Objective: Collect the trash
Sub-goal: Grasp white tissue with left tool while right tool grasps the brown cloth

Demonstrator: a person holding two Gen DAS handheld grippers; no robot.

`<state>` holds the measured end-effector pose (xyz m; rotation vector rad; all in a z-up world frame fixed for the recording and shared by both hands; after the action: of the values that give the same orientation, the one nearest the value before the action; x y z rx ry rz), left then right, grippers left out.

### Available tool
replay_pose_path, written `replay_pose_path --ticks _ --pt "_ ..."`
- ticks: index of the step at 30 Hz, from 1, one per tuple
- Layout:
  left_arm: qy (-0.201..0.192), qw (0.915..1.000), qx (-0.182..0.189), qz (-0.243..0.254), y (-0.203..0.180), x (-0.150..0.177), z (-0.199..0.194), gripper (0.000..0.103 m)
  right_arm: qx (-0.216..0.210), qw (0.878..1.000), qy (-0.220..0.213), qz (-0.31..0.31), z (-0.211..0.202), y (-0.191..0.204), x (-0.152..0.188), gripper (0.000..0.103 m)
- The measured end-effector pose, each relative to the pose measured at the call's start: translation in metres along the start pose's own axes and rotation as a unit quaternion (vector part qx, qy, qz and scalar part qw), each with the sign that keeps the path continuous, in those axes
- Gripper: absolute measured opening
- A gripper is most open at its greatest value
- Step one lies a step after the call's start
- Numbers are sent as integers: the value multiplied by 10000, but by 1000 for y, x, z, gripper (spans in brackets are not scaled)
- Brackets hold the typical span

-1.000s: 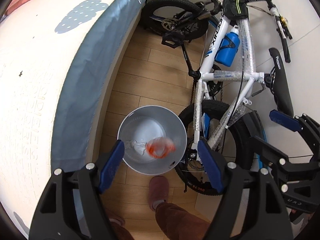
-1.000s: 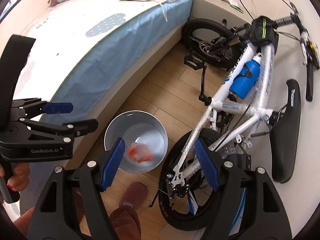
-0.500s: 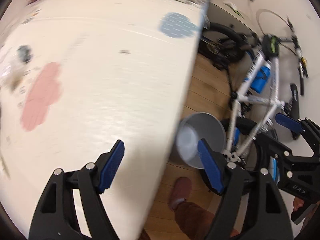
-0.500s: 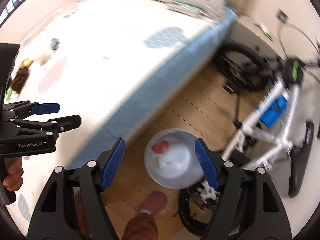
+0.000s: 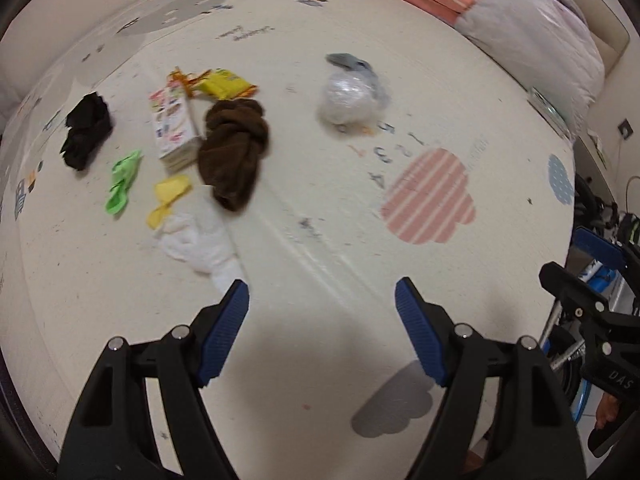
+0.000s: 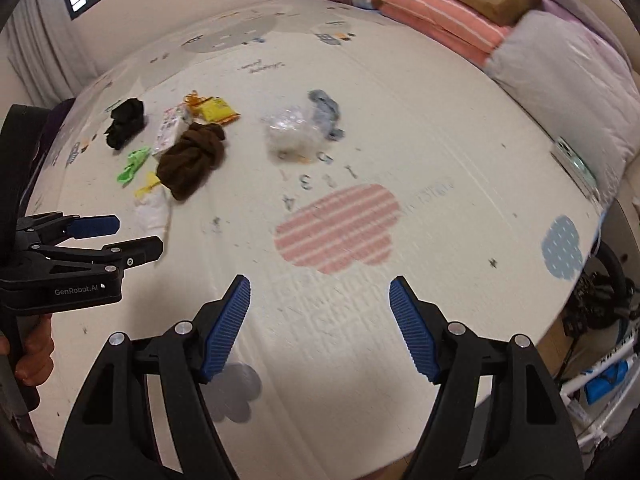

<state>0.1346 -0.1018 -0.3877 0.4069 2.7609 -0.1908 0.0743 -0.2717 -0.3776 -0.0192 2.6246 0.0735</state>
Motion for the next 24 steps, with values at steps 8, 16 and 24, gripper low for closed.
replay_pose_path --ticks 8,16,24 --pt "-98 9986 -277 -437 66 -5 33 76 -286 9976 -6 -625 57 68 -45 70" --pt "106 9954 -364 -879 93 -3 98 67 -525 9929 216 -1049 116 94 -56 70" --pt "-125 9947 -450 -920 104 4 88 32 -796 9868 285 -1383 133 120 -66 70"
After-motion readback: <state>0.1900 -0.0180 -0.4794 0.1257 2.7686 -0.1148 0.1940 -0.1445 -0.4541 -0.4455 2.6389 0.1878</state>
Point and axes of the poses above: each gripper's, at about its wrist camera, not at the fingertips, and z roughly the way its jaws point, y to its left, x to its underside, the point moved 3 cm from there along z, roughly the way its jaws point, and after that the axes turned 1 degree about -x, right-handed, at the moved point
